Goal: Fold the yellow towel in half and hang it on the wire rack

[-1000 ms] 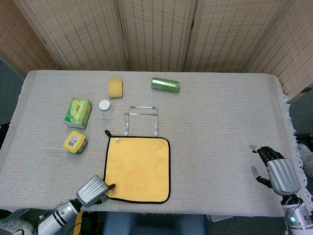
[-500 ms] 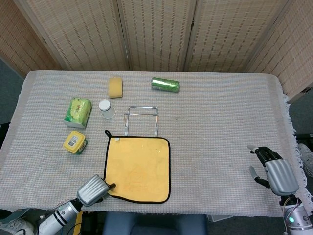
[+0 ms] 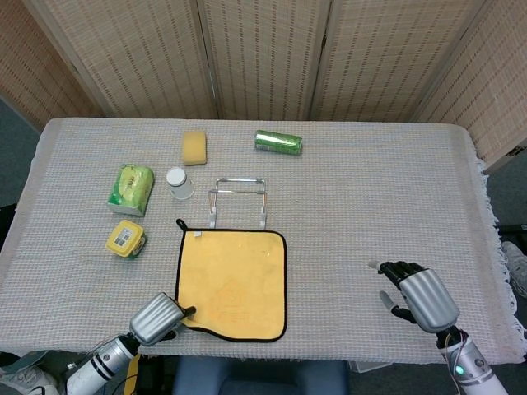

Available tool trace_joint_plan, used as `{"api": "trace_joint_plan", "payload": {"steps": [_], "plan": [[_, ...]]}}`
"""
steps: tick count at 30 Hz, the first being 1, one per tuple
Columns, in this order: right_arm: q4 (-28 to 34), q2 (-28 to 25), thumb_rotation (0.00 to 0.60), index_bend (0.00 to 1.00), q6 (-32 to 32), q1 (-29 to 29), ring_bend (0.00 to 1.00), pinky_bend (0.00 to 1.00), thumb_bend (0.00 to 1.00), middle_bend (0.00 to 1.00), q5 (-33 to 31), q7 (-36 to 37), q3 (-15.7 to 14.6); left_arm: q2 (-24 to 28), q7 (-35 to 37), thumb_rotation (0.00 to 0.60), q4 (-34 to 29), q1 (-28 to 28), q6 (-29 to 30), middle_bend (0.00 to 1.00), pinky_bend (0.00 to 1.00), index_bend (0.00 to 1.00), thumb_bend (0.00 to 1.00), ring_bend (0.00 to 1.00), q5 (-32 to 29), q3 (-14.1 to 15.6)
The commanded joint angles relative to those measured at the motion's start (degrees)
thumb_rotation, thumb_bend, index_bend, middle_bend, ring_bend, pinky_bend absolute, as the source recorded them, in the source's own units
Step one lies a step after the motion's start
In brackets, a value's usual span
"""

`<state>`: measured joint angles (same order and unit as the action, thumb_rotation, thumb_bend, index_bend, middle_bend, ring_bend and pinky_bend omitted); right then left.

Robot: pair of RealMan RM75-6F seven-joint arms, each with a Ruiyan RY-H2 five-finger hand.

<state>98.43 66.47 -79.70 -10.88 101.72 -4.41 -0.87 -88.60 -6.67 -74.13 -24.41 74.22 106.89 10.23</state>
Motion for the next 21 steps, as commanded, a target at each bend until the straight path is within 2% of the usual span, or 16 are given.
{"api": "trace_joint_plan", "payload": {"steps": [1, 4, 8, 13, 21], "plan": [[1.5, 2.6, 0.6, 0.31, 4.5, -3.4, 0.67, 0.81, 0.34, 0.54, 2.1, -2.1, -0.3, 0.0, -0.1, 0.6, -0.3, 0.1, 0.0, 0.88, 0.99, 0.57, 0.44, 0.87, -0.2, 0.0], [1.6, 5.6, 0.6, 0.36, 8.9, -6.2, 0.83, 0.96, 0.33, 0.69, 2.9, -3.6, -0.4, 0.2, -0.3, 0.6, -0.8, 0.2, 0.0, 0.88, 0.99, 0.57, 0.44, 0.87, -0.4, 0.0], [1.2, 10.2, 0.6, 0.38, 15.5, -10.1, 0.95, 1.0, 0.31, 0.81, 2.7, -6.0, -0.6, 0.5, -0.9, 0.6, -1.5, 0.5, -0.1, 0.88, 0.99, 0.57, 0.44, 0.87, -0.8, 0.0], [0.1, 14.6, 0.6, 0.41, 21.3, -13.3, 0.99, 1.0, 0.3, 0.86, 1.5, -8.5, -0.7, 0.6, -1.5, 0.6, -2.2, 0.9, 0.1, 0.88, 0.99, 0.57, 0.44, 0.87, -0.9, 0.2], [-1.6, 19.1, 0.6, 0.44, 27.8, -16.7, 1.0, 1.0, 0.3, 0.87, -1.6, -12.8, -1.1, 0.6, -1.8, 0.6, -2.3, 1.5, 0.4, 0.88, 0.99, 0.57, 0.44, 0.87, -1.3, 0.3]]}}
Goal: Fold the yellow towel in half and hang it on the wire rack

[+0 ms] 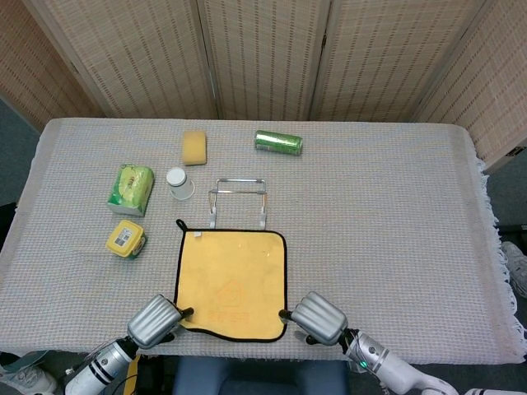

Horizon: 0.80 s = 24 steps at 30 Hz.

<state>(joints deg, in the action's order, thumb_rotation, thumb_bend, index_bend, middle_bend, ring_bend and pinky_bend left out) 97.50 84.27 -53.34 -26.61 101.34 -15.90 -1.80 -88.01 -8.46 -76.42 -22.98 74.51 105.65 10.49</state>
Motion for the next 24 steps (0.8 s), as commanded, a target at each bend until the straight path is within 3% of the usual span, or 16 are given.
{"api": "trace_joint_plan", "payload": {"steps": [1, 24], "plan": [[-0.8, 1.7, 0.6, 0.44, 2.0, -1.2, 1.0, 1.0, 0.3, 0.87, -1.6, -1.7, -0.2, -0.1, 0.0, 0.6, 0.1, 0.2, 0.2, 0.88, 0.99, 0.57, 0.44, 0.87, 0.0, 0.0], [-4.4, 8.3, 0.6, 0.44, 6.9, -6.0, 1.0, 1.0, 0.29, 0.86, -8.3, -9.9, -0.1, -0.5, 1.3, 0.6, 1.6, 1.2, 1.2, 0.88, 0.99, 0.56, 0.44, 0.87, 0.1, 0.3]]}}
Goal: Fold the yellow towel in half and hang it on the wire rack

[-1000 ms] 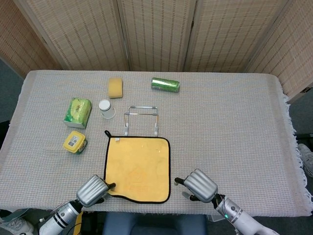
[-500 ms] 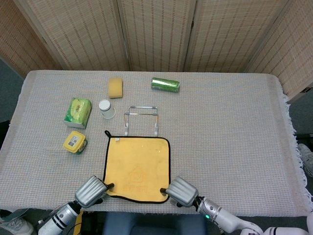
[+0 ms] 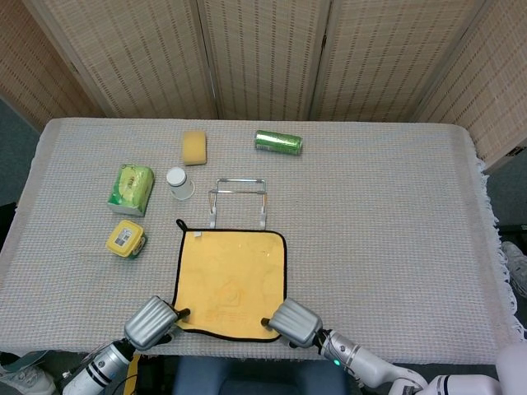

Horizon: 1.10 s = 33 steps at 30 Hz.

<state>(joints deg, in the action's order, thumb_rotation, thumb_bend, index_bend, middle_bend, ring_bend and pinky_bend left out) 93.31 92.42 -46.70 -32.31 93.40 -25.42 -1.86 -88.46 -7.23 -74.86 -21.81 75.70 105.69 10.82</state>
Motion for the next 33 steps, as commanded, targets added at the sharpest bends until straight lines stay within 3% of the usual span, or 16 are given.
{"api": "trace_joint_plan", "payload": {"steps": [1, 7, 22, 28, 33], "plan": [[-0.3, 0.3, 0.6, 0.44, 0.3, -0.4, 1.0, 1.0, 0.29, 0.86, -0.6, -0.6, -0.1, 0.0, 0.0, 0.6, 0.0, 0.1, 0.0, 0.88, 0.99, 0.56, 0.44, 0.87, 0.0, 0.0], [-1.4, 1.5, 0.6, 0.45, -0.2, -0.8, 1.0, 1.0, 0.3, 0.86, -1.4, -1.6, -0.5, 0.1, 0.0, 0.6, 0.0, 0.2, 0.3, 0.88, 0.99, 0.56, 0.44, 0.87, 0.1, -0.1], [-3.9, 3.9, 0.6, 0.65, -5.3, -0.8, 1.0, 1.0, 0.46, 0.87, -0.7, 2.0, -0.3, 0.5, 3.0, 0.6, -0.4, 0.1, 1.9, 0.88, 0.99, 0.57, 0.44, 0.87, 0.1, -0.8], [-2.1, 2.4, 0.6, 0.68, -7.4, -0.8, 1.0, 1.0, 0.48, 0.87, -2.4, 4.6, 1.9, 2.4, 6.2, 0.6, -2.8, -1.2, 2.4, 0.88, 0.99, 0.57, 0.44, 0.87, -0.9, -3.0], [-1.7, 1.8, 0.6, 0.68, -8.4, -1.0, 1.0, 1.0, 0.48, 0.87, -5.2, 4.8, 4.3, 5.5, 9.2, 0.6, -7.6, -4.0, -0.6, 0.88, 0.99, 0.57, 0.44, 0.87, -4.1, -6.0]]}}
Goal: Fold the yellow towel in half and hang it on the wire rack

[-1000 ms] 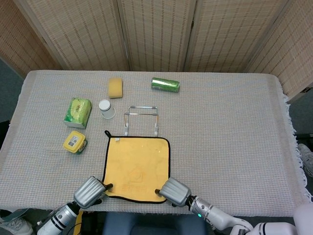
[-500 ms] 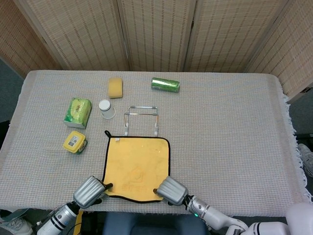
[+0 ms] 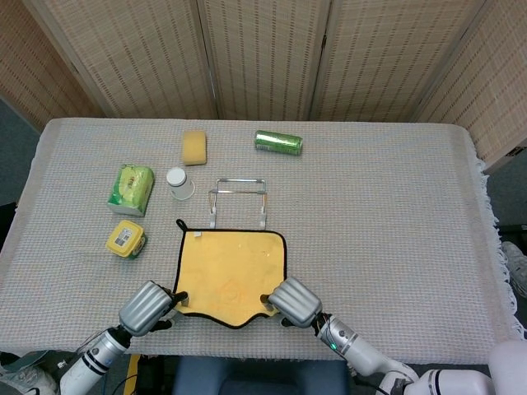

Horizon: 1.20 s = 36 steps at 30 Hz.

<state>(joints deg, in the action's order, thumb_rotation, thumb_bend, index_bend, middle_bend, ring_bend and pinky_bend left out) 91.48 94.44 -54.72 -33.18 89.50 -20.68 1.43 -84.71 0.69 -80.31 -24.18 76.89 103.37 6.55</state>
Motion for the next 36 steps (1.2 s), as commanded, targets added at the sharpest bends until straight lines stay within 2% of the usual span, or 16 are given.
{"api": "trace_joint_plan", "payload": {"steps": [1, 8, 16, 30, 36], "plan": [[0.1, -0.2, 0.6, 0.68, -0.5, -0.1, 1.0, 1.0, 0.48, 0.87, -2.0, 0.1, 1.6, 2.3, 1.3, 0.6, -2.8, -2.2, -2.6, 0.88, 0.99, 0.57, 0.44, 0.87, -2.4, -2.4], [-1.6, 0.8, 0.6, 0.69, -0.1, -1.6, 1.0, 1.0, 0.48, 0.87, -6.9, -2.5, 5.1, 5.2, 4.6, 0.6, -7.1, -7.0, -12.3, 0.88, 0.99, 0.57, 0.44, 0.87, -10.5, -6.8], [-3.6, 2.4, 0.6, 0.69, 1.6, -4.2, 1.0, 1.0, 0.48, 0.87, -12.2, -6.2, 7.8, 6.3, 7.0, 0.6, -7.5, -10.4, -21.0, 0.88, 0.99, 0.57, 0.44, 0.87, -18.6, -9.6], [-8.3, 5.4, 0.6, 0.69, 3.9, -9.1, 1.0, 1.0, 0.48, 0.87, -20.5, -11.6, 10.5, 4.6, 7.8, 0.6, -3.4, -14.1, -28.0, 0.88, 0.99, 0.56, 0.44, 0.87, -26.9, -12.9], [-9.5, 6.3, 0.6, 0.69, 3.7, -10.7, 1.0, 1.0, 0.48, 0.87, -23.0, -13.4, 11.0, 3.2, 7.7, 0.6, -0.8, -15.2, -30.2, 0.88, 0.99, 0.56, 0.44, 0.87, -29.3, -13.4]]}}
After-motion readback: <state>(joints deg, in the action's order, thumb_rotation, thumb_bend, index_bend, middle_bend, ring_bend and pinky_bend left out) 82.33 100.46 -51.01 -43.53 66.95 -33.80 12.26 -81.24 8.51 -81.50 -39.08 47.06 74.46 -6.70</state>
